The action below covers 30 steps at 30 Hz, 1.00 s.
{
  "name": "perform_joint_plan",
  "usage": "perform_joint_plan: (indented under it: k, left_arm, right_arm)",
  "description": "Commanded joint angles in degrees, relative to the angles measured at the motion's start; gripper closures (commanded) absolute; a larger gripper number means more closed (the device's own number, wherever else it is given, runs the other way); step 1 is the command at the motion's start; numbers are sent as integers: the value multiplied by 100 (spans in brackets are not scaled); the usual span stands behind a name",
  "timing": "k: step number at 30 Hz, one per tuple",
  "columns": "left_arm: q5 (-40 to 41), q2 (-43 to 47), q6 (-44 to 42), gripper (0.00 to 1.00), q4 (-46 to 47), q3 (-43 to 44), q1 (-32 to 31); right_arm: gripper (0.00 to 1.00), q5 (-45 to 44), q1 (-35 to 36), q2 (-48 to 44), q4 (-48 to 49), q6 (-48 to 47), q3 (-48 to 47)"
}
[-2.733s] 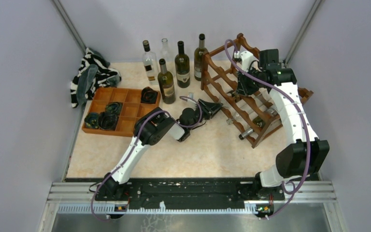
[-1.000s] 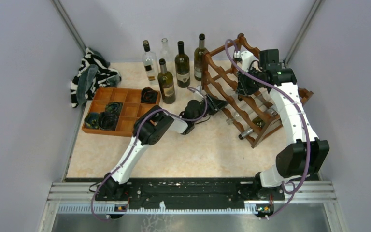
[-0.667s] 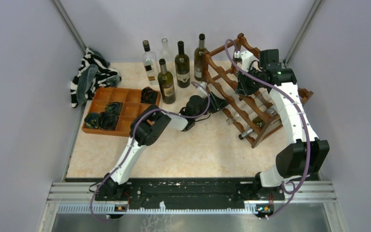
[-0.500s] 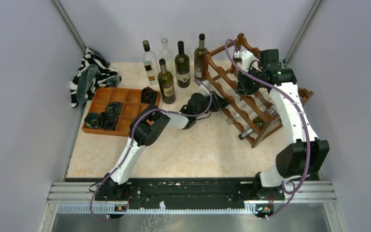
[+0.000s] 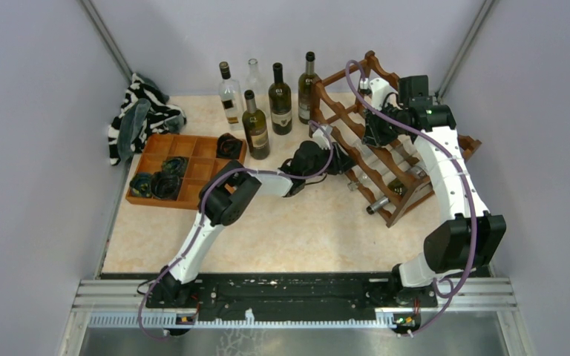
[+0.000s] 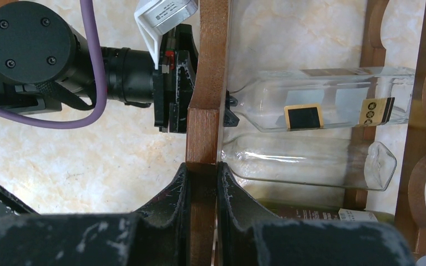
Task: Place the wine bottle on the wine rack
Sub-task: Place the wine bottle in the wine rack.
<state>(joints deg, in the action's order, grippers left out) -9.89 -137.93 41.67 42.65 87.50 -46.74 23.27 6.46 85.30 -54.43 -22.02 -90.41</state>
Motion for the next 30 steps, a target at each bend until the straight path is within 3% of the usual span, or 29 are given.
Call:
perform_joint_plan:
  k: [1,8,13,24,30]
  left_arm:
    - [269,270,-189,66,-569,33,66]
    - [676,500,-308,49,-756,-104,62]
    - [783,565,-499,43,-900,-40,64]
    - [935,844,-1078,36,-1127,-71,38]
    - [1328,1315,-1412,34,-1193,-611,1]
  right_arm:
    - [98,758,48,-187,249,154,-108]
    - [97,785,48,-187,240,138,-83]
    - [97,802,48,-189,249,150,-89]
    - [97,811,55,-184,247,146,-78]
    - [96,820,48,-181,262,150,-73]
